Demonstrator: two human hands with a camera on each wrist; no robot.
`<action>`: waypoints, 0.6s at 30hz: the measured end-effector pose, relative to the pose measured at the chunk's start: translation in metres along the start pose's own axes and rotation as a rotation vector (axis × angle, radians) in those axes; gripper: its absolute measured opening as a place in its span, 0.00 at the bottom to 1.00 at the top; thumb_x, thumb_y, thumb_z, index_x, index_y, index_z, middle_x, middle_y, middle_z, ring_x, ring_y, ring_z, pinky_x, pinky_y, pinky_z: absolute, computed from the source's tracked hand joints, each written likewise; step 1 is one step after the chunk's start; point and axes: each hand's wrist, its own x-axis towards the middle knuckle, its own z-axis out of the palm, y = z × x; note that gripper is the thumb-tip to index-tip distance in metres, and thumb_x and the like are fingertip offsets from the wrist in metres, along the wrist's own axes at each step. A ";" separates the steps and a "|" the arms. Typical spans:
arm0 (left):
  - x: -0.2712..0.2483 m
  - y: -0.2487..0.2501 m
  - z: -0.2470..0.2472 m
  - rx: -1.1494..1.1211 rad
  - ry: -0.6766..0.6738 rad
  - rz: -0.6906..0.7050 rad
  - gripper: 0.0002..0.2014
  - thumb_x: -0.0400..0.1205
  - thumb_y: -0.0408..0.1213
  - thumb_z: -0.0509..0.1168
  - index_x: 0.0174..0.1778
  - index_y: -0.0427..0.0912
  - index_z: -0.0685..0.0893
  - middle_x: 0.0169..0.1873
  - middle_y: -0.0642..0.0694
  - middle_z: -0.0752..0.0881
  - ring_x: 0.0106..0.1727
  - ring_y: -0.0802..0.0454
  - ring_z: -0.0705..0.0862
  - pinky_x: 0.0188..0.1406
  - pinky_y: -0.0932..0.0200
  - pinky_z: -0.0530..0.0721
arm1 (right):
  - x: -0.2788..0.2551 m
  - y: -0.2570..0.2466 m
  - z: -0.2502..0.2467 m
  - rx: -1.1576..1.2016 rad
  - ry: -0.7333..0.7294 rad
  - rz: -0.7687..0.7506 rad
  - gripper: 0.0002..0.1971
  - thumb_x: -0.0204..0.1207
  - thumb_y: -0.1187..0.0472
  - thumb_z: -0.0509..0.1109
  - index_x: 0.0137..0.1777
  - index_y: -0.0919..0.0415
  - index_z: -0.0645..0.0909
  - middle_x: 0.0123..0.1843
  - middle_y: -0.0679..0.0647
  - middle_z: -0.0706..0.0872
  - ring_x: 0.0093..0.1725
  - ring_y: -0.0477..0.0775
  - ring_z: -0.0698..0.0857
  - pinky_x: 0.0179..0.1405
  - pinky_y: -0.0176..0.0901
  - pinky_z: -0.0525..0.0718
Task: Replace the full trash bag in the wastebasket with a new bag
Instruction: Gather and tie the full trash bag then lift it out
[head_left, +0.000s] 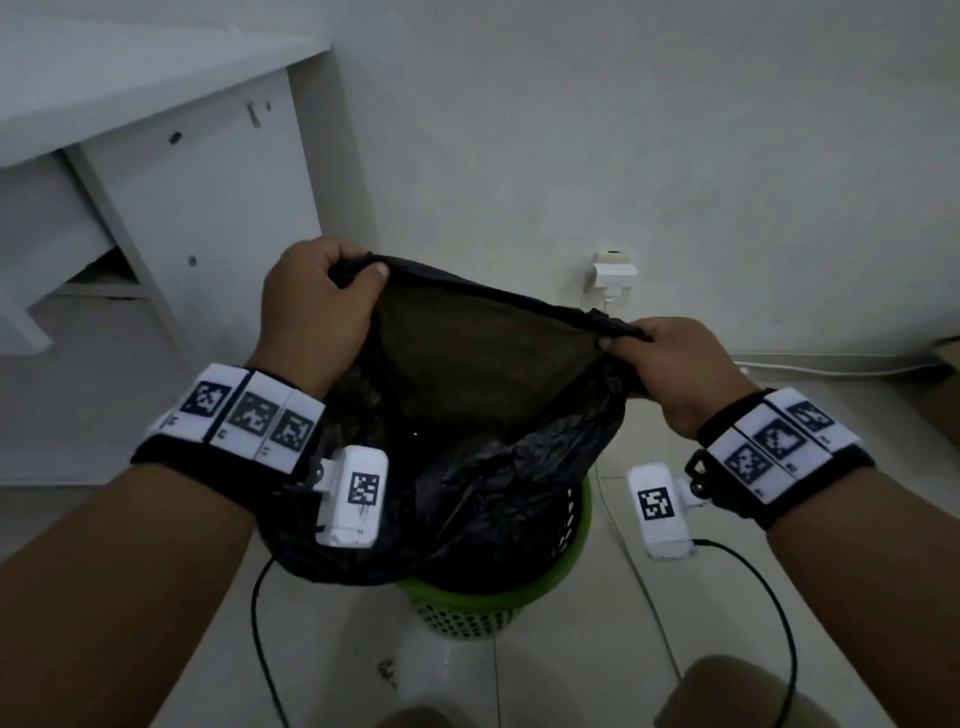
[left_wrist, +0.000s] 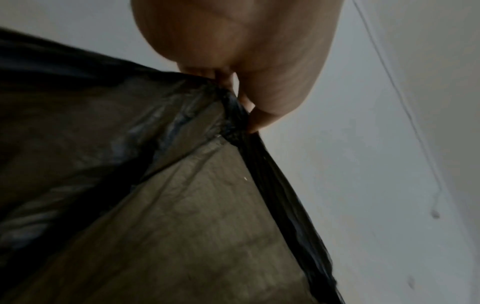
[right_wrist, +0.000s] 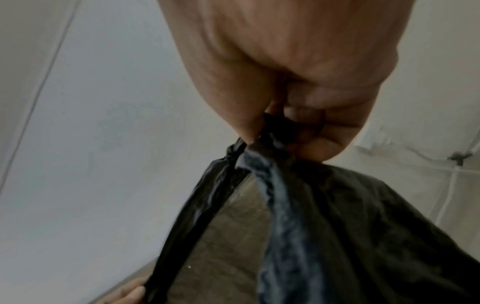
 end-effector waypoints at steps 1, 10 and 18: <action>-0.002 0.004 0.002 0.097 0.033 0.036 0.12 0.80 0.45 0.70 0.56 0.45 0.86 0.57 0.41 0.84 0.62 0.45 0.81 0.62 0.61 0.73 | -0.002 -0.003 0.002 0.142 0.001 0.068 0.05 0.77 0.66 0.72 0.45 0.69 0.87 0.42 0.67 0.88 0.37 0.60 0.88 0.38 0.49 0.91; -0.073 0.062 0.039 -0.200 -0.422 0.046 0.04 0.83 0.41 0.69 0.47 0.45 0.87 0.43 0.49 0.88 0.44 0.58 0.84 0.51 0.58 0.83 | -0.019 -0.037 0.008 0.432 -0.133 -0.002 0.06 0.74 0.71 0.75 0.48 0.63 0.87 0.41 0.60 0.90 0.39 0.53 0.88 0.42 0.43 0.88; -0.096 0.087 0.067 -0.793 -0.512 -0.557 0.10 0.86 0.42 0.65 0.47 0.43 0.90 0.43 0.43 0.90 0.45 0.51 0.89 0.49 0.52 0.88 | -0.046 -0.028 0.000 0.312 -0.232 -0.348 0.14 0.72 0.76 0.75 0.52 0.57 0.88 0.41 0.55 0.84 0.44 0.50 0.84 0.51 0.39 0.85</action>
